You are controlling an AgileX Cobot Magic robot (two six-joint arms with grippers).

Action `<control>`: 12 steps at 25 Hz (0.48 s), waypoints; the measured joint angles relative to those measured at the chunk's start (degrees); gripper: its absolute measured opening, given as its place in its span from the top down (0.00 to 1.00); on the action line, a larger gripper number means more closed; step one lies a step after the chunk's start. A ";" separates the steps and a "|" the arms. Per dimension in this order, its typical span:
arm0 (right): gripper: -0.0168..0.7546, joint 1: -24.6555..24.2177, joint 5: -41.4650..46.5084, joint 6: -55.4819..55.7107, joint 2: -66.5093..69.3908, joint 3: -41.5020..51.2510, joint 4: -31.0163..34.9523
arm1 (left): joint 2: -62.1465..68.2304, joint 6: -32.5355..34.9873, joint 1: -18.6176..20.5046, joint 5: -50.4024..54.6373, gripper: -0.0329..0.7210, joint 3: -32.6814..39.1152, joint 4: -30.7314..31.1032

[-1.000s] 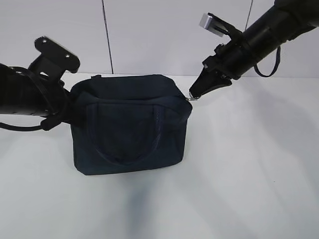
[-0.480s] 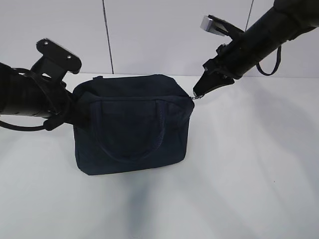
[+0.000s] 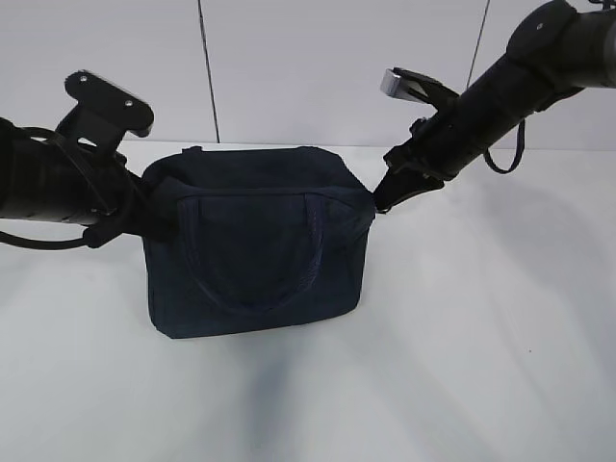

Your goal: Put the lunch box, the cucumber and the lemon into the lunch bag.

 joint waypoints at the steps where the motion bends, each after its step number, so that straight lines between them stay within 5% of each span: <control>1: 0.95 0.00 -0.61 0.00 0.42 0.00 0.00 | 0.00 0.00 0.00 0.09 0.94 0.00 0.00; 12: 0.95 1.49 -2.01 -2.06 4.35 0.00 3.53 | 0.00 0.00 0.00 1.57 0.94 0.00 0.00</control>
